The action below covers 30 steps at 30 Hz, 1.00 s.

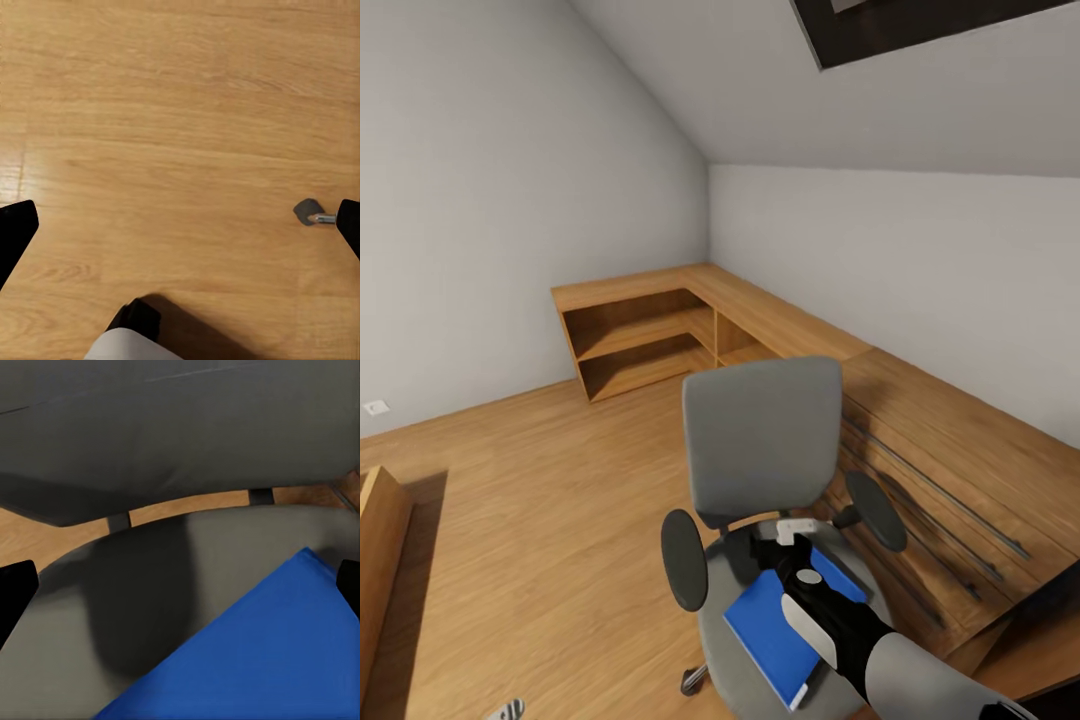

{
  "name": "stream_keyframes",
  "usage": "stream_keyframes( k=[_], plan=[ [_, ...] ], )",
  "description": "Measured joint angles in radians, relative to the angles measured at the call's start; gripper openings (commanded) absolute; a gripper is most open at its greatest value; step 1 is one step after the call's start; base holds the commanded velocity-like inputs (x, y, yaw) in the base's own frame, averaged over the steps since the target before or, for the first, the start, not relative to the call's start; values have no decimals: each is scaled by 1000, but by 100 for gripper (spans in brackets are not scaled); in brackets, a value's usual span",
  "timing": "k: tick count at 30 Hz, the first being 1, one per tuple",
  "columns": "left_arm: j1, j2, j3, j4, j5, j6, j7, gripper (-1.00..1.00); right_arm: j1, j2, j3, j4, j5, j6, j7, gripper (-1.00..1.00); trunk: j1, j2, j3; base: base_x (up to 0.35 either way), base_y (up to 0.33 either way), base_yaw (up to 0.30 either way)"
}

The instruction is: In the bedroom, organize the workspace by keeping the computer under the desk, ensuring the monitor is on the desk, placing the keyboard on the desk next to the monitor, placing the mouse on the desk next to the keyboard, moving the folder from the swivel chair onto the desk next to the mouse, stacking the notebook on top of the folder with the pen on top of the notebook, and positioning the swivel chair next to the desk.

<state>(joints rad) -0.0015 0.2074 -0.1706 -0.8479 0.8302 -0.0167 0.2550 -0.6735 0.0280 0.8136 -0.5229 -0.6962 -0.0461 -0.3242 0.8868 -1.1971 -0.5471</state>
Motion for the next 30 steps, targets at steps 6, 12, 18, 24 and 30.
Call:
stream_keyframes(
  k=[6, 12, 18, 24, 30],
  plan=[
    [0, 0, 3, 3, -3, -29, 1, 100, 0, -2, -6, 4, -3, 16, -2, 100, 23, -42, -19, 0, 0, 0],
    [0, 3, 17, 21, -2, -36, 0, 100, 0, -3, -23, 5, -7, 58, 0, 100, 46, -84, -38, 0, 0, 0],
    [0, 0, 50, 32, -4, -37, -4, 100, 0, -2, -33, 5, -9, 71, 0, 100, 69, -126, -56, 0, 0, 0],
    [0, -1, 56, 34, -3, -37, -5, 100, 0, -1, -35, 5, -9, 74, 0, 100, 92, -168, -75, 0, 0, 0],
    [0, -2, 58, 35, -3, -37, -5, 100, 0, -1, -35, 5, -9, 75, -1, 100, 92, -168, -75, 0, 0, 0]
  ],
)
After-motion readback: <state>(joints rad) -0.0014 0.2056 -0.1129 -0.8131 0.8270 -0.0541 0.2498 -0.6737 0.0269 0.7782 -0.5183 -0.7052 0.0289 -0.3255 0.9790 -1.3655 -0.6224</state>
